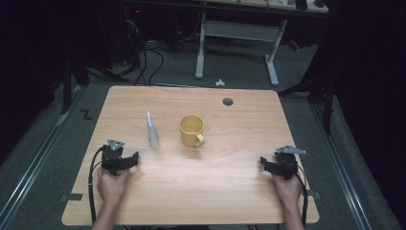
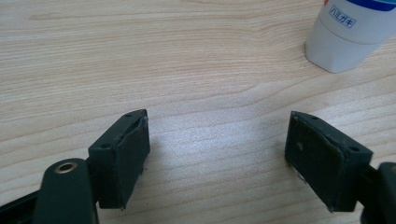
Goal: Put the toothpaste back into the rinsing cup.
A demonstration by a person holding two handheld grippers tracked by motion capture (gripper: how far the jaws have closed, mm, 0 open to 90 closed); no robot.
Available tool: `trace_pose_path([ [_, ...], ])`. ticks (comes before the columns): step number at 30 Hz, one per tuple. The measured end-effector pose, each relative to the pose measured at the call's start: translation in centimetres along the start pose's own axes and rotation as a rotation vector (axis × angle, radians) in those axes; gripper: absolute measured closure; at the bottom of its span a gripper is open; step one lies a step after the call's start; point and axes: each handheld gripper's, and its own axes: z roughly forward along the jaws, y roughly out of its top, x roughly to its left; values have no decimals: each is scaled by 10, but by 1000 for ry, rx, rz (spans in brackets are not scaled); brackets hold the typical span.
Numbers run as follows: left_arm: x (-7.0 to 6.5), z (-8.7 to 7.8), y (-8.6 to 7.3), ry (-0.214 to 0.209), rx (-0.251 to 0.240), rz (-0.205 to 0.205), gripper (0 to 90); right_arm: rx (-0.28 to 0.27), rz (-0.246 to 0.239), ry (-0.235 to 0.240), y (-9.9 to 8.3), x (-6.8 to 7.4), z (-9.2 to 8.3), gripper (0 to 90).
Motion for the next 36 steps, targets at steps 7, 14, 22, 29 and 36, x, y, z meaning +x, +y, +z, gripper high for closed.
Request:
trace_pose_path([
  [7, -1, 1, 0, -23, 2, 17, 195, 0, -2, 2, 0, 0, 0, 318],
  [14, -2, 1, 1, -15, 3, 5, 204, 0, -1, 2, 0, 0, 0, 318],
  [22, -2, 1, 1, -5, 2, -2, 219, 0, -1, 3, 0, 0, 0, 317],
  [29, -2, 1, 1, -14, 0, 13, 210, 0, -3, 3, 0, 0, 0, 317],
  [36, -2, 0, 0, -34, 10, 23, 176, 0, -3, 4, 0, 0, 0, 317],
])
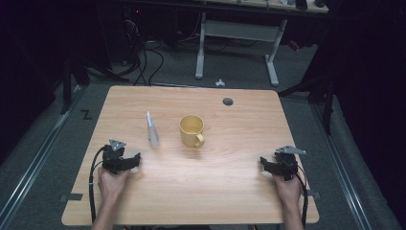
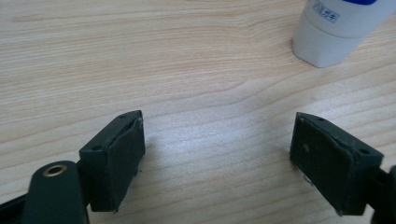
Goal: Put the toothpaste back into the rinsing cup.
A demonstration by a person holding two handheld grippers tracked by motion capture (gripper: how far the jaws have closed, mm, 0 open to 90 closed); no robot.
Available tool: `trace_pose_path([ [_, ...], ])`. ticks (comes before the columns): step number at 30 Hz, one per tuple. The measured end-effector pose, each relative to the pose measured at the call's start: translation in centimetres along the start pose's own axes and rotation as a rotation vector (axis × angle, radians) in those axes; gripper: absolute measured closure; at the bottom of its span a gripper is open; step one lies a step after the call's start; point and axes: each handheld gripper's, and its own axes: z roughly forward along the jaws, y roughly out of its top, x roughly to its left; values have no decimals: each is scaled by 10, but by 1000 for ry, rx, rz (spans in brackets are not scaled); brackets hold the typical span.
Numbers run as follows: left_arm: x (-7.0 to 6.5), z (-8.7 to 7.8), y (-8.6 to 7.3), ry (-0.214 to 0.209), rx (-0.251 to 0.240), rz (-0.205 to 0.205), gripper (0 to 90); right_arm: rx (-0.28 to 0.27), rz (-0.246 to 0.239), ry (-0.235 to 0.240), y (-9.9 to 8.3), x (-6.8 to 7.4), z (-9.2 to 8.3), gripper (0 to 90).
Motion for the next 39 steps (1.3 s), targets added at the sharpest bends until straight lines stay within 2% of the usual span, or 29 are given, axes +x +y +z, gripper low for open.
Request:
trace_pose_path([
  [5, -6, -4, 1, -37, -10, 19, 168, 0, -1, 0, 0, 0, 0, 317],
  [8, -6, -4, 1, -65, -9, -2, 172, 0, -1, 0, 0, 0, 0, 317],
  [12, -9, -6, 1, -69, -11, 14, 175, 0, -2, -1, 0, 0, 0, 316],
  [14, -11, -10, 2, -76, -26, 23, 178, 0, 0, 0, 0, 0, 0, 317],
  [23, -16, -16, 3, -104, -44, 30, 175, 0, 0, 0, 0, 0, 0, 316],
  [30, -19, -17, 5, -142, -62, 12, 153, 0, 1, -1, 0, 0, 0, 316],
  [39, -26, -19, 16, -158, -64, 47, 146, 0, -1, -1, 0, 0, 0, 316],
])
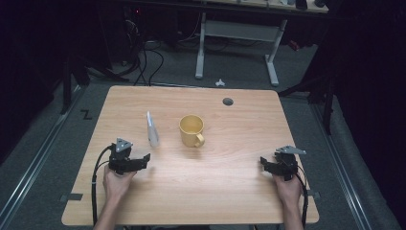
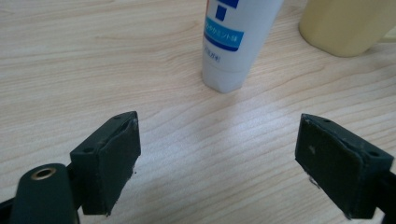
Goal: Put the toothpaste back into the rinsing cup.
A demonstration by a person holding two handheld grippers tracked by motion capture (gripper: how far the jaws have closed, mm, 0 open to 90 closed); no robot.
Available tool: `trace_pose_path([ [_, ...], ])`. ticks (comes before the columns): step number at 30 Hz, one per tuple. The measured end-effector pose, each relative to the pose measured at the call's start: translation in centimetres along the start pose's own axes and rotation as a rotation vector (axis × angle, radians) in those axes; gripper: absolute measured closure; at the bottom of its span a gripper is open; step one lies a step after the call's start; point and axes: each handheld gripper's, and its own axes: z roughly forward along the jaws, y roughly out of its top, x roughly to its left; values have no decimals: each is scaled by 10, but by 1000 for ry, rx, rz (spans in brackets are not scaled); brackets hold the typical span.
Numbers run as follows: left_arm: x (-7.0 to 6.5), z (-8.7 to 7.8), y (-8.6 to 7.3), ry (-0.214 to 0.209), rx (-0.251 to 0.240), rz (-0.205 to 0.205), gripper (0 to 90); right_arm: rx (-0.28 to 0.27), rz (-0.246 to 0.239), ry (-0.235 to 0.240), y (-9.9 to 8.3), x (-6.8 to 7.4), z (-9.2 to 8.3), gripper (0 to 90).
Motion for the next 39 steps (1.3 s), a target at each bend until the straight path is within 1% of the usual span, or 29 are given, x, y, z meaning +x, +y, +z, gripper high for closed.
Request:
trace_pose_path([
  [1, -1, 0, 1, 0, -11, -1, 144, 0, 0, 0, 0, 0, 0, 316],
  [4, -1, 0, 2, 9, -15, -3, 144, 0, 0, 0, 0, 0, 0, 316],
  [6, -3, 1, 4, 25, -23, 10, 136, 0, 0, 0, 0, 0, 0, 316],
  [7, -3, 1, 5, 26, -21, 14, 134, 0, 0, 0, 0, 0, 0, 316],
  [8, -3, 1, 5, 26, -21, 14, 132, 0, 0, 0, 0, 0, 0, 316],
  [10, -3, 1, 10, 15, -35, 13, 128, 0, 0, 0, 0, 0, 0, 316],
  [12, -3, 1, 12, 12, -34, 18, 127, 0, 0, 0, 0, 0, 0, 316],
  [13, -2, 2, 13, 3, -60, 11, 133, 0, 0, 0, 0, 0, 0, 316],
  [14, -2, 2, 13, 3, -60, 11, 138, 0, 0, 0, 0, 0, 0, 316],
  [15, 0, 2, 14, -9, -47, 6, 138, 0, 0, 0, 0, 0, 0, 316],
  [16, 2, 5, 17, -18, -8, 12, 142, 0, 0, 0, 0, 0, 0, 316],
  [18, 3, 8, 19, -18, 15, 33, 142, 0, 0, 0, 0, 0, 0, 316],
  [24, 1, 11, 26, -10, 25, 63, 145, 0, -1, 0, 0, 0, 0, 316],
  [25, 1, 12, 29, -6, 24, 76, 145, 0, -1, 0, 0, 0, 0, 316],
  [26, 0, 12, 30, -4, 15, 78, 145, 0, 0, 0, 0, 0, 0, 316],
  [27, 0, 12, 30, -4, 15, 78, 149, 0, 0, 0, 0, 0, 0, 316],
  [28, 1, 12, 31, -8, 4, 74, 149, 0, 0, 0, 0, 0, 0, 316],
  [29, 1, 13, 33, -12, 12, 74, 150, 0, 0, 0, 0, 0, 0, 316],
  [33, 0, 15, 39, -20, 11, 86, 143, 0, 0, 0, 0, 0, 0, 316],
  [34, 0, 15, 42, -23, -10, 85, 144, 0, 0, 0, 0, 0, 0, 316],
  [35, 1, 16, 44, -31, -5, 78, 145, 0, 0, 0, 0, 0, 0, 316],
  [39, 1, 19, 49, -36, -2, 79, 142, 0, 0, 0, 0, 0, 0, 316],
])
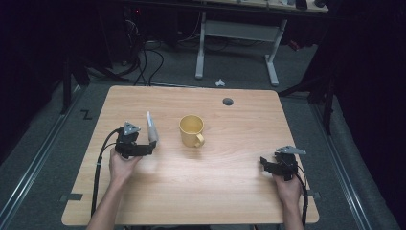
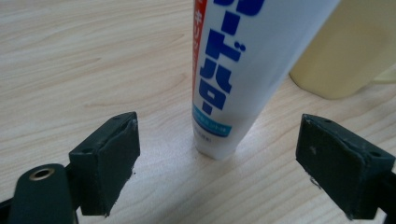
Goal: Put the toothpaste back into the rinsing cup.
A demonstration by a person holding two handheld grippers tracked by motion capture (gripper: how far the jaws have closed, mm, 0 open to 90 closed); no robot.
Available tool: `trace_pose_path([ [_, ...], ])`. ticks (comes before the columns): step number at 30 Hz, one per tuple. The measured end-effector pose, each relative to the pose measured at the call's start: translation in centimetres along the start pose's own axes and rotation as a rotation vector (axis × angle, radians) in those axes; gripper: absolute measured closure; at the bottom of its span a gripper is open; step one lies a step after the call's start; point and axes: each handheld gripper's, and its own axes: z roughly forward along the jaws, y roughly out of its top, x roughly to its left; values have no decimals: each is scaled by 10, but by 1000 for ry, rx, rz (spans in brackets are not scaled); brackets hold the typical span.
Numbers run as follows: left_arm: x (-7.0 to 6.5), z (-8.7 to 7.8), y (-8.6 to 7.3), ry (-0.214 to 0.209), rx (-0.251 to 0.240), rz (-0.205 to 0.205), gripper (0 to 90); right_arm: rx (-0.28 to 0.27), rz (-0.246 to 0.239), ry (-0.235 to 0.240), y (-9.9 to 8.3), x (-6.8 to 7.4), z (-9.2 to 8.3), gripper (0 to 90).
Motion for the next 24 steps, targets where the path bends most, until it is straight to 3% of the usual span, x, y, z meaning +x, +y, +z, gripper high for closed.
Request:
trace_pose_path([
  [2, -1, 2, 5, -1, -25, 0, 152, 0, 0, 0, 0, 0, 0, 316],
  [16, -1, 12, 24, -5, -28, 35, 199, 0, 0, 0, 0, 0, 0, 316],
  [19, -2, 13, 26, -7, -51, 35, 220, 0, 0, 0, 0, 0, 0, 316],
  [24, -1, 19, 25, 2, -49, 27, 273, 0, 0, 0, 0, 0, 0, 316],
])
